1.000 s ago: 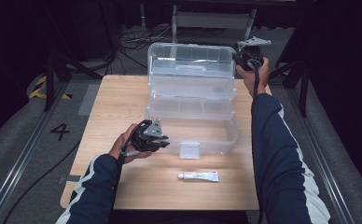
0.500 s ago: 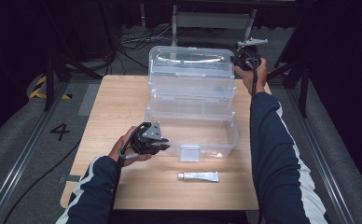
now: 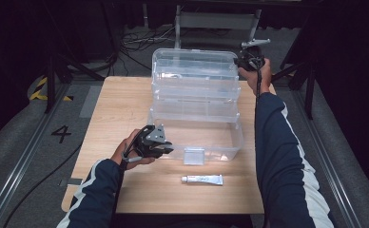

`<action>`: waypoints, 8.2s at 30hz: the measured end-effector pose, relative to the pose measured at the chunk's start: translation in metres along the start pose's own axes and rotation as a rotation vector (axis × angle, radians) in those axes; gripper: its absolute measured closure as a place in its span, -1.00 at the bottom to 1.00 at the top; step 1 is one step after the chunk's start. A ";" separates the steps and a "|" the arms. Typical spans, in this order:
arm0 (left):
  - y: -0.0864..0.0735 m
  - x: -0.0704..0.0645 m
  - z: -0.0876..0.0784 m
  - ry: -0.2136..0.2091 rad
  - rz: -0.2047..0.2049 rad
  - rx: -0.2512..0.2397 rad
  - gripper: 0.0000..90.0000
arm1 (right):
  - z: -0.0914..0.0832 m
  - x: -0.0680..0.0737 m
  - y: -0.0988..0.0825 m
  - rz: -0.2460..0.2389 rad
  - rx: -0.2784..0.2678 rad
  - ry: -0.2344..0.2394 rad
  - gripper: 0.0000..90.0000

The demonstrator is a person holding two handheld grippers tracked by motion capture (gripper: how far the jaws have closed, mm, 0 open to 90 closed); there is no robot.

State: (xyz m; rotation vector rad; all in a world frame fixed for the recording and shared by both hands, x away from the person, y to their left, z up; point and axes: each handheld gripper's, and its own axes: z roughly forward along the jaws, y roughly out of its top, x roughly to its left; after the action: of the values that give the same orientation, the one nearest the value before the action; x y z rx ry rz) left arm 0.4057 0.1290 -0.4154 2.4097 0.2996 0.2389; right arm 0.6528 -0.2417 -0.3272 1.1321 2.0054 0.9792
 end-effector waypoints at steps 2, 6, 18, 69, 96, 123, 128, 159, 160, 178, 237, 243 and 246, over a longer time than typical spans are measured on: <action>0.000 0.000 0.000 -0.001 0.000 0.000 0.68 | 0.000 -0.001 -0.001 0.003 0.000 0.005 0.80; 0.000 0.000 0.000 0.000 -0.001 -0.001 0.68 | 0.001 -0.002 -0.001 0.008 -0.001 0.013 0.80; -0.004 0.006 0.000 -0.022 -0.018 -0.021 0.70 | -0.002 -0.011 -0.007 0.036 -0.015 0.032 0.87; 0.001 -0.003 0.002 0.017 -0.022 0.022 0.67 | -0.153 0.030 -0.072 -0.116 -0.143 0.206 0.89; 0.001 -0.007 0.002 0.036 -0.023 0.017 0.65 | -0.203 0.086 -0.137 -0.229 -0.110 0.429 0.82; 0.000 -0.016 -0.011 0.111 -0.027 -0.008 0.57 | -0.176 0.191 -0.187 -0.470 0.125 0.739 0.69; 0.000 -0.017 -0.015 0.128 -0.030 -0.023 0.51 | -0.170 0.206 -0.189 -0.515 0.185 0.780 0.59; -0.039 -0.033 -0.057 0.238 -0.140 -0.049 -0.07 | -0.141 0.247 -0.183 -0.629 0.395 0.808 0.27; -0.041 -0.033 -0.057 0.238 -0.143 -0.045 -0.08 | -0.140 0.247 -0.183 -0.629 0.395 0.808 0.27; -0.093 -0.036 -0.037 0.180 -0.237 0.064 -0.24 | -0.132 0.260 -0.180 -0.672 0.460 0.787 0.31; -0.132 -0.035 -0.023 0.153 -0.331 -0.032 -0.49 | -0.141 0.232 -0.173 -0.692 0.527 0.793 0.58; -0.132 -0.035 -0.023 0.153 -0.331 -0.032 -0.49 | -0.144 0.228 -0.172 -0.705 0.523 0.792 0.58; -0.132 -0.036 -0.024 0.154 -0.336 -0.032 -0.49 | -0.147 0.225 -0.170 -0.693 0.515 0.792 0.58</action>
State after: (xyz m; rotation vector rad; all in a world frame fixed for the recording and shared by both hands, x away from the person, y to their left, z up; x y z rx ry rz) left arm 0.3455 0.2305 -0.4879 2.2686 0.7559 0.2729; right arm 0.3668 -0.1455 -0.4274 0.1464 3.0962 0.5756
